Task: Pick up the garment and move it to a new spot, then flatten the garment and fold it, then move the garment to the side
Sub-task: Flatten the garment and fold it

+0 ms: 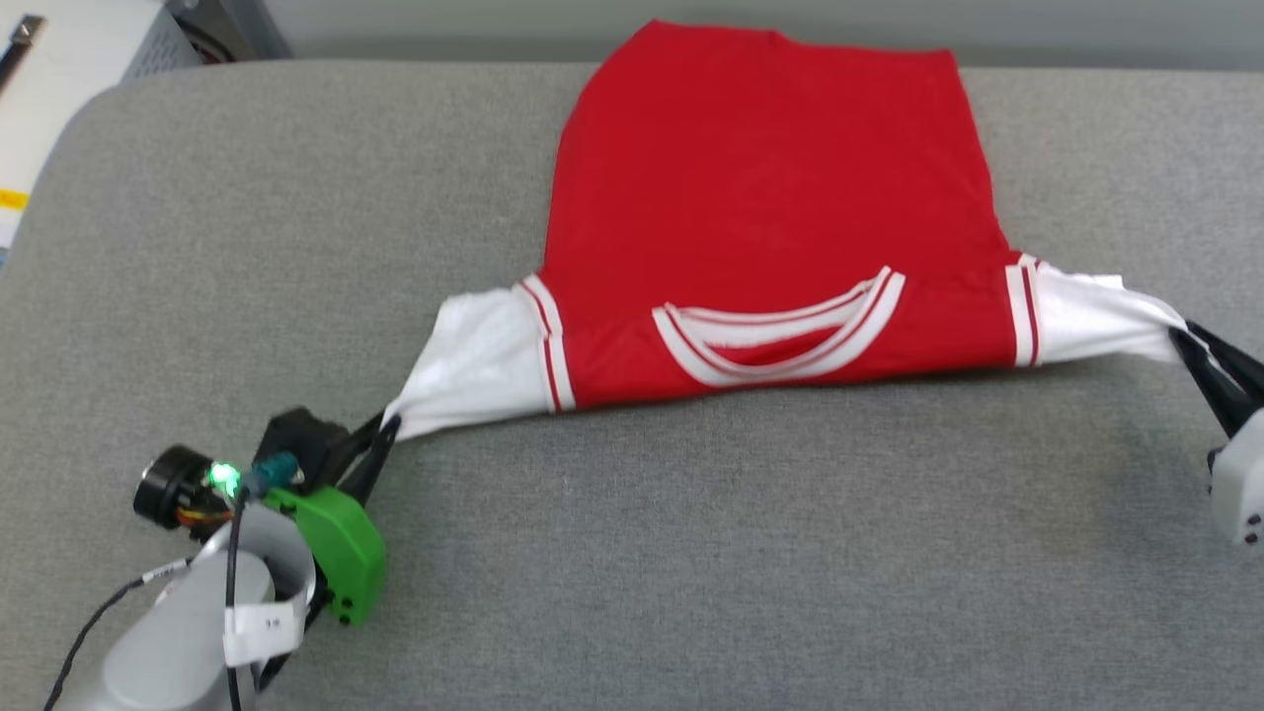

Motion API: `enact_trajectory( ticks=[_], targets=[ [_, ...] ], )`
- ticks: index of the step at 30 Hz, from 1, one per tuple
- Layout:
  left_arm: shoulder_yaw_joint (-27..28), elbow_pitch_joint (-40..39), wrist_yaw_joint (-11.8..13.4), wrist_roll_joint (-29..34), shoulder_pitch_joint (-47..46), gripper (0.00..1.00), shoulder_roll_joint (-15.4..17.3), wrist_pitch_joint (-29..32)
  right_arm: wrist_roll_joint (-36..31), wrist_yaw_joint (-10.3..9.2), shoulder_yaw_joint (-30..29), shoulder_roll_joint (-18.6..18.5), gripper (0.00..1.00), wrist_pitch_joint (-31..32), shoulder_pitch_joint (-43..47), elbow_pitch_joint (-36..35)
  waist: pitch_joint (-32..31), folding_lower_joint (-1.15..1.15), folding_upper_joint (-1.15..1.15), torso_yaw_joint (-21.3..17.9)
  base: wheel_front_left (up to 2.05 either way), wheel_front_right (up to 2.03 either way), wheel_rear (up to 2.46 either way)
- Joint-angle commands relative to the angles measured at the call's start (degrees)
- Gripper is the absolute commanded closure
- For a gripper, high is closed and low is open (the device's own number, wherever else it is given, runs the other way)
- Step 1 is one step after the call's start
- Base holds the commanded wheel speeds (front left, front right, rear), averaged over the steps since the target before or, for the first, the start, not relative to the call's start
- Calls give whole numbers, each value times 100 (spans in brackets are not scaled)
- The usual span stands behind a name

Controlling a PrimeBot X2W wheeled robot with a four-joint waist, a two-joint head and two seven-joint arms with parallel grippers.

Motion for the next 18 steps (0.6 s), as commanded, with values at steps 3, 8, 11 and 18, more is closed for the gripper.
enact_trajectory(
  ticks=[3,8,11,18],
  targets=[
    [-86,-67,120,35,395,100,91,30,128,-8,-145,-130,100,8,390,-130,-478,1,0,-28,0,0,0],
    [32,-211,219,-235,771,100,122,-7,288,-8,-345,-224,100,134,910,-328,-774,1,0,-34,0,0,0],
    [20,-387,190,-352,997,100,163,11,387,-8,-453,-259,100,244,1282,-527,-955,1,0,-22,0,0,0],
    [-177,-940,79,-594,1599,100,278,286,497,-8,-607,-287,100,622,2223,-1039,-1352,1,0,11,0,0,0]
  ],
)
